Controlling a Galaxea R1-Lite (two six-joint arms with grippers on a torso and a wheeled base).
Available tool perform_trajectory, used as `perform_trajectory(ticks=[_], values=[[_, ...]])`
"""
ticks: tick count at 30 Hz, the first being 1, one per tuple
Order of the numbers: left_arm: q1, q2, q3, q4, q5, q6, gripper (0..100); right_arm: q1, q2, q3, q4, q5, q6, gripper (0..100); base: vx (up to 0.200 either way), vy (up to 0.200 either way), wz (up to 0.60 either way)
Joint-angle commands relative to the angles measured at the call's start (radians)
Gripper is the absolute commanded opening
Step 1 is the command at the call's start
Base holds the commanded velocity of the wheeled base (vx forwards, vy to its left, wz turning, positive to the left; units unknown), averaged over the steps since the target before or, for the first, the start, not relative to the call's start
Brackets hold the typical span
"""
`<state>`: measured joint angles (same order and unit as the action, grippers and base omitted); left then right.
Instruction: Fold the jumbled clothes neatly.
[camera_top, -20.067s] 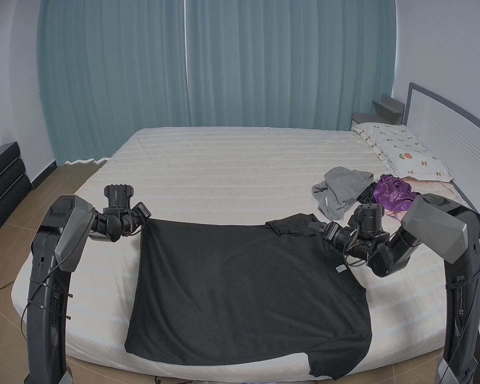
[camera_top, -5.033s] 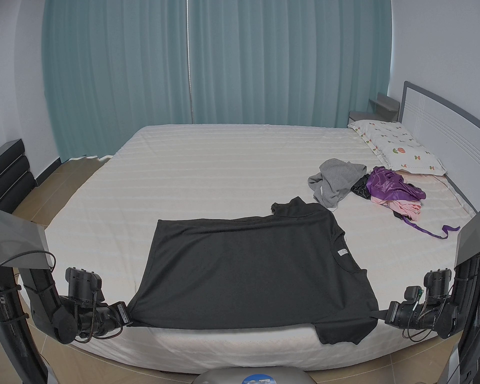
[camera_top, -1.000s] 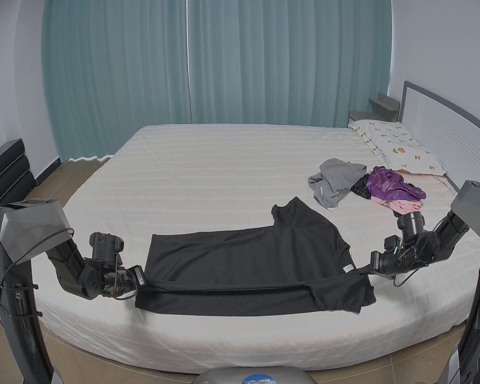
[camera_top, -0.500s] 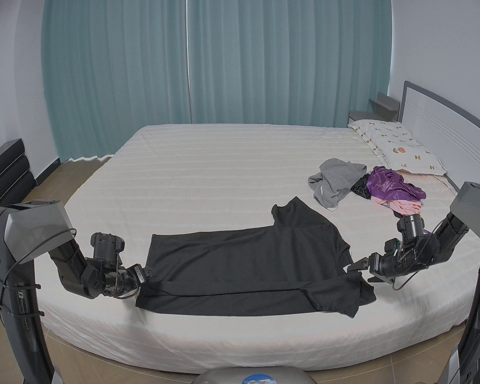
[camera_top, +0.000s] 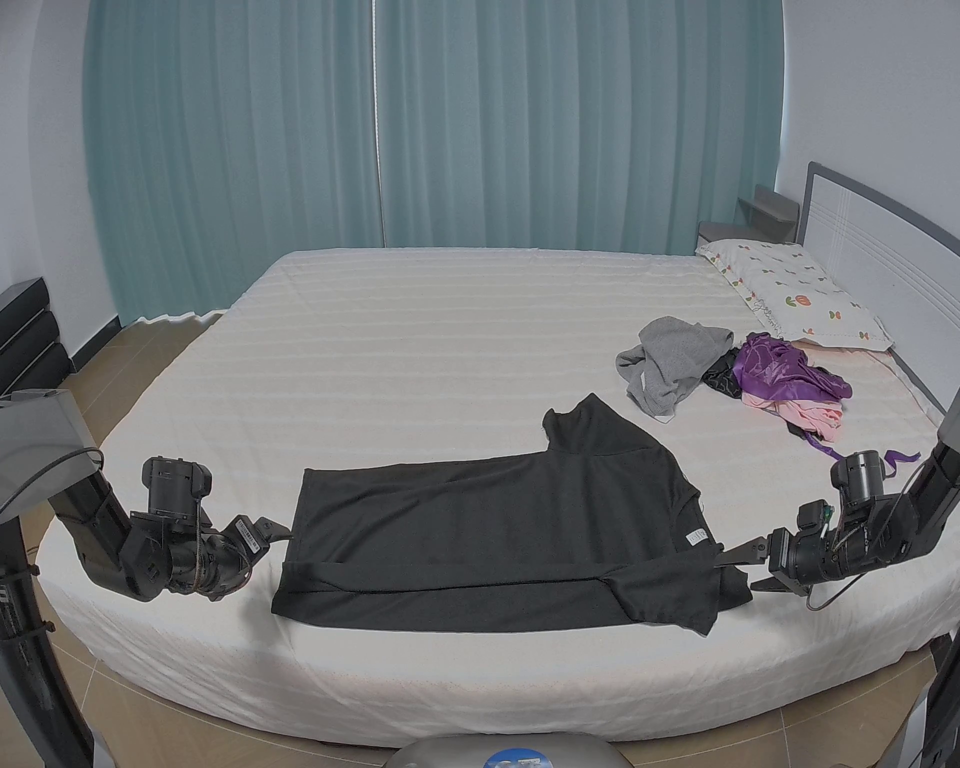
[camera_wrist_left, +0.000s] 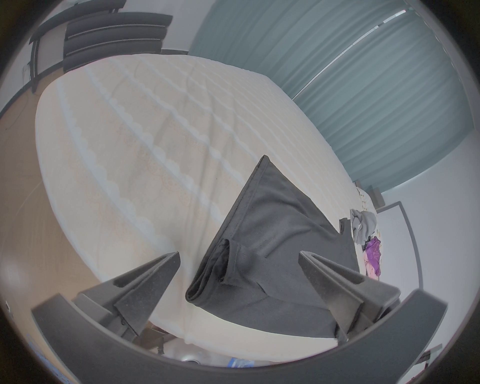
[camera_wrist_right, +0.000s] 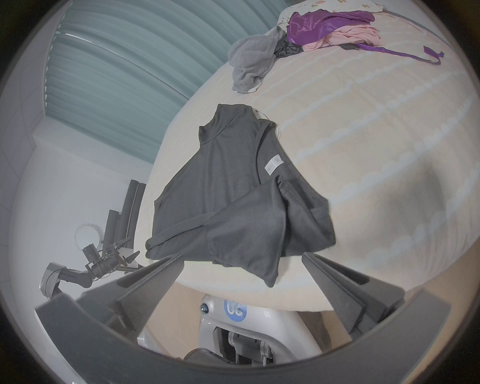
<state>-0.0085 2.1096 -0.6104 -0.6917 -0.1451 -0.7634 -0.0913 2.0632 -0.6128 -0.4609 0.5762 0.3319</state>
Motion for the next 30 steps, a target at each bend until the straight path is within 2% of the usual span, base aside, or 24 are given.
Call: perform_trajectory(ticks=[1, 7, 10, 16, 25, 30], values=[[0.001, -0.026, 0.017, -0.002, -0.014, -0.028, 100, -0.008, -0.003, 0.082, -0.061, 0.028, 0.006, 100, 0.000, 0.000, 0.00], [-0.004, -0.023, 0.038, -0.003, -0.016, -0.028, 100, -0.007, 0.006, 0.105, -0.119, 0.030, 0.062, 100, 0.000, 0.000, 0.00], [-0.004, -0.022, 0.043, 0.000, -0.016, -0.028, 100, -0.007, 0.006, 0.111, -0.121, 0.030, 0.062, 100, 0.000, 0.000, 0.00], [-0.002, -0.016, 0.044, 0.000, -0.016, -0.027, 100, -0.007, 0.006, 0.123, -0.121, 0.030, 0.062, 100, 0.200, 0.000, 0.00], [-0.002, -0.003, 0.046, 0.001, -0.016, -0.030, 100, -0.002, 0.008, 0.128, -0.122, 0.030, 0.059, 100, 0.000, 0.000, 0.00], [-0.008, 0.000, 0.054, 0.004, -0.016, -0.040, 100, -0.004, 0.008, 0.130, -0.122, 0.030, 0.059, 100, 0.000, -0.200, 0.00]])
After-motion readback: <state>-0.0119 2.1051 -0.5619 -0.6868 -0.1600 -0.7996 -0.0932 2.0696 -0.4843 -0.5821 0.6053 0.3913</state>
